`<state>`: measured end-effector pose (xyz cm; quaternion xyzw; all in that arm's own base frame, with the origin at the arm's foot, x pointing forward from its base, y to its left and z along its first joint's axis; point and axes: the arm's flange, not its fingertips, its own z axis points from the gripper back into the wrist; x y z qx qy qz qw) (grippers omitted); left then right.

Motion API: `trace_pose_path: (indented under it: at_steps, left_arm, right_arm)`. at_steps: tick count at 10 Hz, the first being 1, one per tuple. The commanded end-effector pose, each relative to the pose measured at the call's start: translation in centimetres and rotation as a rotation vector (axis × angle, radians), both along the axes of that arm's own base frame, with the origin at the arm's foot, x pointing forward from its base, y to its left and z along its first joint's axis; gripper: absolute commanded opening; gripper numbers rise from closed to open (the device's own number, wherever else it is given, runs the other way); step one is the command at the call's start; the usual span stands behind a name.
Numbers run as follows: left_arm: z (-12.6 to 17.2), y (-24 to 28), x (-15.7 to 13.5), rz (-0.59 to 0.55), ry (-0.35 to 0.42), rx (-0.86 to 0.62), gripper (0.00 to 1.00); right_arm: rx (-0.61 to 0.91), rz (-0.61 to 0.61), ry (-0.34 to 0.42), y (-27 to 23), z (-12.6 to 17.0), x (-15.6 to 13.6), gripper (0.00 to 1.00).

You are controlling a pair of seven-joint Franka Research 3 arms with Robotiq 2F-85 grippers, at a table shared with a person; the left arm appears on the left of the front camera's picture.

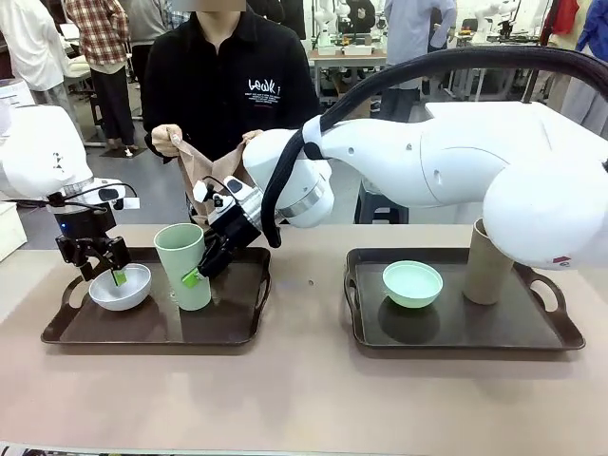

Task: Set up a tray with a mat and arrange the tableware.
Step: Pick up the Picnic Bowl and Reusable plastic cup from the Handle tray in front of the human's position and hold them in the air.

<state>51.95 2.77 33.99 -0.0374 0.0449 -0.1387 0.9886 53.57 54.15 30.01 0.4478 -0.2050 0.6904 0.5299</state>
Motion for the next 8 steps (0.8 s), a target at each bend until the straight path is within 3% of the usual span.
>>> trace_pose_path:
  at_steps: [1,2,3,4,5,6,7,8]
  left_arm:
    - [-0.1,0.0,0.5,-0.005,-0.009,0.014,0.35]
    - [0.1,0.1,0.4,-0.003,-0.008,0.016,0.01]
    - [0.6,0.0,0.2,0.000,-0.011,0.019,0.00]
    - [0.9,0.0,0.1,0.002,-0.016,0.024,0.00]
    - [1.1,-0.1,0.0,0.006,-0.018,0.034,0.00]
    - [1.6,0.2,-0.1,0.004,-0.013,0.041,0.06]
    - [1.6,0.2,-0.1,0.004,-0.014,0.042,0.00]
    - [1.7,0.2,-0.1,0.003,-0.015,0.046,0.00]
  right_arm:
    - [0.017,0.040,-0.016,0.4,0.0,0.8,0.43]
    - [0.018,0.037,-0.017,0.3,0.1,0.8,0.00]
    - [0.021,0.036,-0.019,0.2,0.2,0.8,0.37]
    - [0.019,0.038,-0.022,0.3,0.3,0.8,0.00]
    - [0.015,0.038,-0.026,0.3,0.3,0.9,0.00]
    - [0.015,0.037,-0.043,0.1,0.4,0.8,0.00]
    - [0.015,0.037,-0.044,0.1,0.4,0.8,0.28]
    - [0.018,0.037,-0.046,0.1,0.3,0.8,0.28]
